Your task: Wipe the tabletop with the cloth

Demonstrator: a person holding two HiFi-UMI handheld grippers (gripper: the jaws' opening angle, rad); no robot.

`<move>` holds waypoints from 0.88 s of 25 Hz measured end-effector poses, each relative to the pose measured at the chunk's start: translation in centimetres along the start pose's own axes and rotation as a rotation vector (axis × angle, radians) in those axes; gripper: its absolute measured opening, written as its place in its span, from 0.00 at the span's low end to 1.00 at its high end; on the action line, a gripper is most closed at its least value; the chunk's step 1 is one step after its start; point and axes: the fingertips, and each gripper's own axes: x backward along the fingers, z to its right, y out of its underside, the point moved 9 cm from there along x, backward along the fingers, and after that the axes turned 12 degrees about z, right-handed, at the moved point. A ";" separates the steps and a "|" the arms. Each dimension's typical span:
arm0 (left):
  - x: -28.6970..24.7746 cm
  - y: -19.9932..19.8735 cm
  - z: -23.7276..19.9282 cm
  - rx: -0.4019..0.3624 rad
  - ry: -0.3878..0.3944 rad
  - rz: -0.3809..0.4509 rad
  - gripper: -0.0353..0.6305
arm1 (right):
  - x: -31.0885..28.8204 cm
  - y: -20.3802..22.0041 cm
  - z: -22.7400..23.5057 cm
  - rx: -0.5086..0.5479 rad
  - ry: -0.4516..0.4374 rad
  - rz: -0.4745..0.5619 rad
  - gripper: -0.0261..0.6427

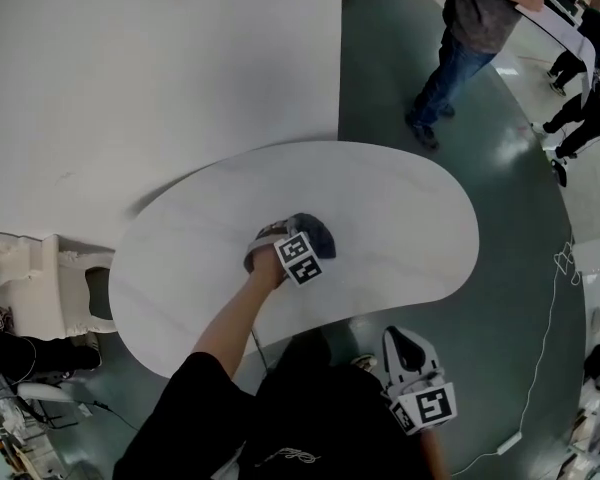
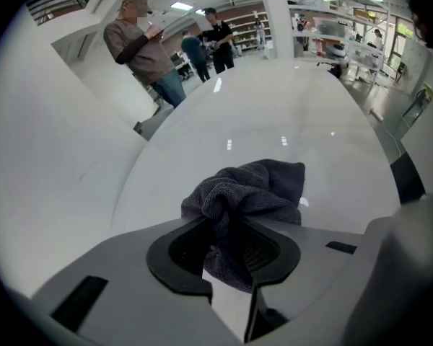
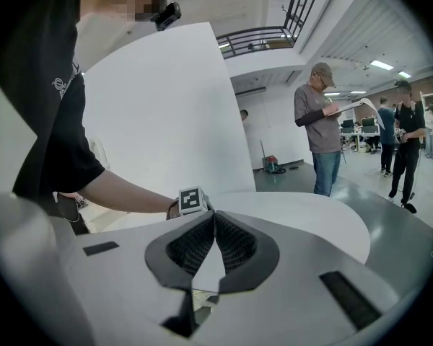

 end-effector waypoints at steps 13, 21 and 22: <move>2.5 -2.9 9.4 0.042 0.005 -0.007 0.21 | 8.1 1.5 1.1 -0.004 0.001 0.044 0.06; 3.4 -5.0 14.2 0.064 -0.002 -0.036 0.21 | 14.4 2.5 2.6 -0.002 0.018 0.074 0.06; 3.4 -5.2 14.6 0.065 -0.002 -0.041 0.21 | 15.2 2.6 2.8 0.000 0.022 0.079 0.06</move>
